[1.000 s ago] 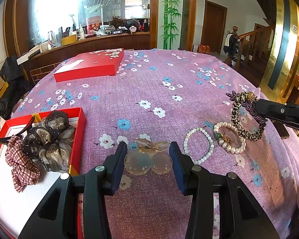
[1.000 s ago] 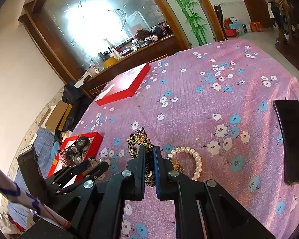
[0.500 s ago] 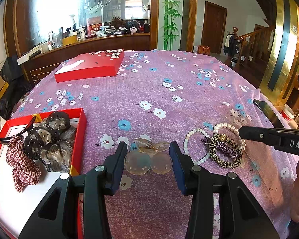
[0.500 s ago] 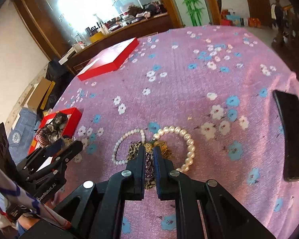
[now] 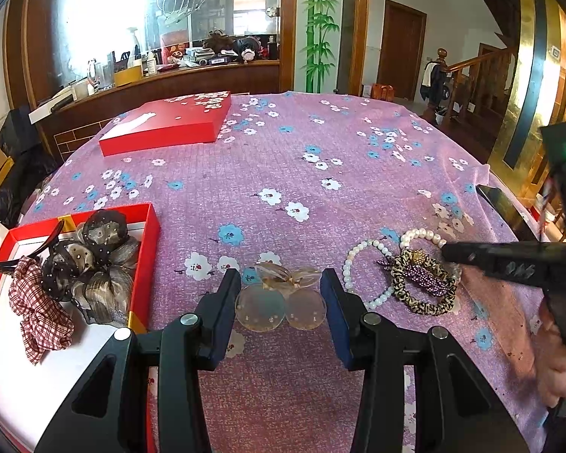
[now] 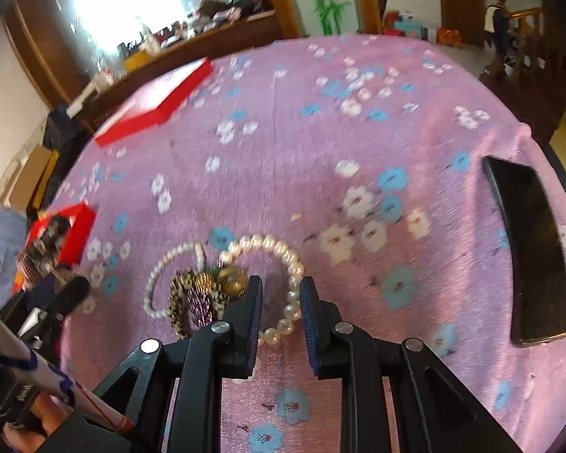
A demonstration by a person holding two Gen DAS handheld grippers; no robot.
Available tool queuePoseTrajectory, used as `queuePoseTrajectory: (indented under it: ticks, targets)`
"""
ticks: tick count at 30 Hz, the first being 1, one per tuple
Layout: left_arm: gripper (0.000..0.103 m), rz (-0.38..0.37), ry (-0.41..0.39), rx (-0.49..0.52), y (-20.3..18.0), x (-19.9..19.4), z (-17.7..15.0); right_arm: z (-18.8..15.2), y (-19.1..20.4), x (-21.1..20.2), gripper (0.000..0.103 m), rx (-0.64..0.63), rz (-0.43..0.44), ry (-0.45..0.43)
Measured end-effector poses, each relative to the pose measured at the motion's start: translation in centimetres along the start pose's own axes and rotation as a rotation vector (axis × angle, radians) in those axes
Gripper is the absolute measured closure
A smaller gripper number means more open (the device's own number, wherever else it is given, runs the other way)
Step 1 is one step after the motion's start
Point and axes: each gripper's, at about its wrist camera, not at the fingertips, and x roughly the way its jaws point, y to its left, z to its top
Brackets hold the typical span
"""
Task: Organize jewelry
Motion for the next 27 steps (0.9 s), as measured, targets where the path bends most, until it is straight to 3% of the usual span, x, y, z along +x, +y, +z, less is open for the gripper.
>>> queuePoseTrajectory:
  ticks: [2,4,6,11,13,20,27]
  targets:
    - [0.061,-0.001,0.000,0.000,0.0,0.0,0.0,-0.2,1.1,0.1,0.082,-0.058,-0.067,-0.018]
    - [0.061,0.000,-0.001,-0.003,0.0,0.0,0.0,-0.4,0.9,0.0,0.093,-0.055,-0.102,-0.024]
    - [0.061,-0.001,-0.002,-0.007,0.1,-0.1,0.0,-0.2,0.0,-0.8,0.094,-0.003,-0.047,-0.050]
    - [0.061,-0.001,-0.008,-0.006,0.2,-0.1,0.1,0.0,-1.6,-6.5,0.093,0.103,0.091,-0.293]
    - [0.061,0.000,-0.003,-0.007,0.3,0.0,0.1,0.0,-1.6,-7.5,0.093,0.106,0.097,-0.337]
    - [0.061,0.003,-0.001,-0.006,0.2,0.2,0.2,-0.1,-1.7,-7.8,0.093,0.137,0.182,-0.330]
    - [0.061,0.004,-0.001,-0.007,0.3,0.2,0.3,-0.6,-0.9,-7.8,0.093,0.114,0.205,-0.328]
